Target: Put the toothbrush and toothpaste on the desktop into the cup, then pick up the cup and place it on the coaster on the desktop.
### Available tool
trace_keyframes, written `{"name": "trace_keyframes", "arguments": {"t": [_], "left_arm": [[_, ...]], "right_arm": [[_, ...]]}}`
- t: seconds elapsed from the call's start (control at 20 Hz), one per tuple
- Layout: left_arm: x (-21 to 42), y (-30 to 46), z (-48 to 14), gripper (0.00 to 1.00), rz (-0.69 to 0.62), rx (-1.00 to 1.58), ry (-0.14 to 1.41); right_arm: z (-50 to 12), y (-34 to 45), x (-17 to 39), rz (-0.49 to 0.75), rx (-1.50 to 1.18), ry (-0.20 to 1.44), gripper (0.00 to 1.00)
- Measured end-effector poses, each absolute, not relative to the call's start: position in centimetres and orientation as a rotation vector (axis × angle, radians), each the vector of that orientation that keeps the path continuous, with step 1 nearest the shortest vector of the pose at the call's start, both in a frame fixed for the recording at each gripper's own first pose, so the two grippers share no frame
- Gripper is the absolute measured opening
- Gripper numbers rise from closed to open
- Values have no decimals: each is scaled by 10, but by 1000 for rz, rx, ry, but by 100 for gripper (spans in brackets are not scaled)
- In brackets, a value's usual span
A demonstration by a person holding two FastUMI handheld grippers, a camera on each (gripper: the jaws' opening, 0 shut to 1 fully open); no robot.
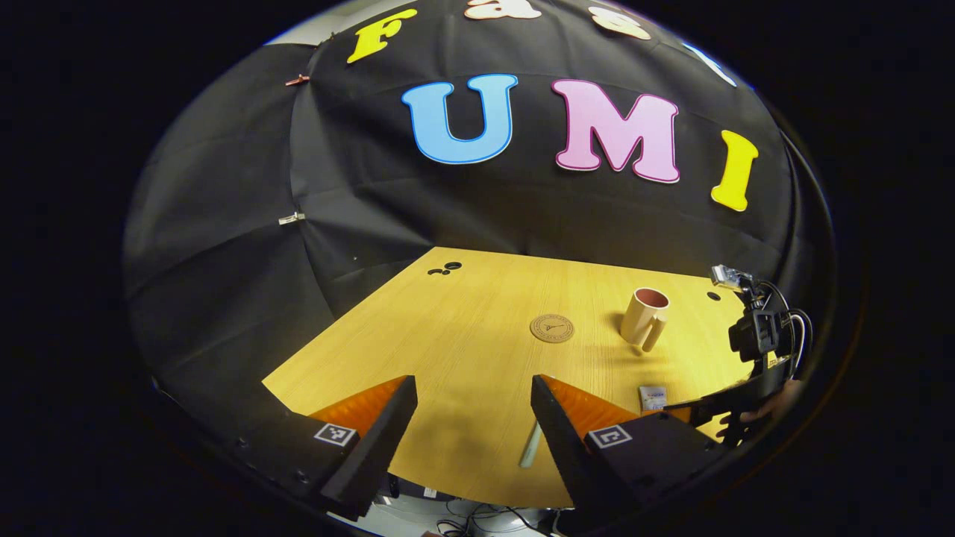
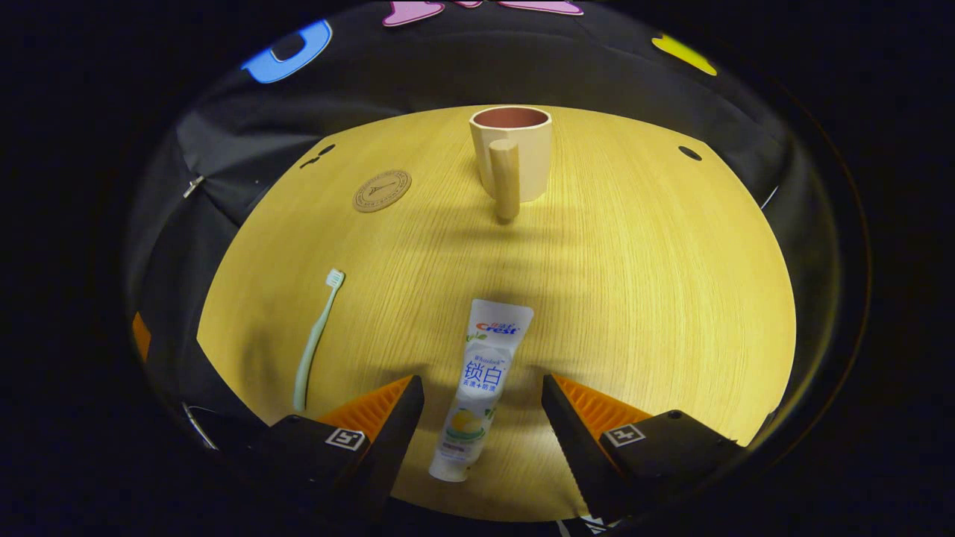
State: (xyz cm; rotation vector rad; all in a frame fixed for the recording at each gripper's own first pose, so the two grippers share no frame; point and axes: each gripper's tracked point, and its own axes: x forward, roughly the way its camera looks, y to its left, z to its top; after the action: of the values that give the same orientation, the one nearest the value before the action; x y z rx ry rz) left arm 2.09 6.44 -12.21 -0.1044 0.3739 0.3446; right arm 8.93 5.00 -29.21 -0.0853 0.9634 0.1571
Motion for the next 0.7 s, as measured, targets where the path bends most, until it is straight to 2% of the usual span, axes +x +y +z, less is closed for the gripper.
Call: {"name": "trace_keyframes", "arguments": {"t": [0.2,0.5,0.65,0.7], "left_arm": [[19,61,-127,97,314,-93,390],[15,62,-127,96,229,-69,382],[8,67,-133,96,162,-54,389],[7,70,-133,96,139,-48,387]], "right_arm": [[-304,50,84,135,-114,991,99],[-315,49,84,38,-75,999,98],[-315,48,88,15,-121,969,93],[-316,52,87,20,-130,978,87]]}}
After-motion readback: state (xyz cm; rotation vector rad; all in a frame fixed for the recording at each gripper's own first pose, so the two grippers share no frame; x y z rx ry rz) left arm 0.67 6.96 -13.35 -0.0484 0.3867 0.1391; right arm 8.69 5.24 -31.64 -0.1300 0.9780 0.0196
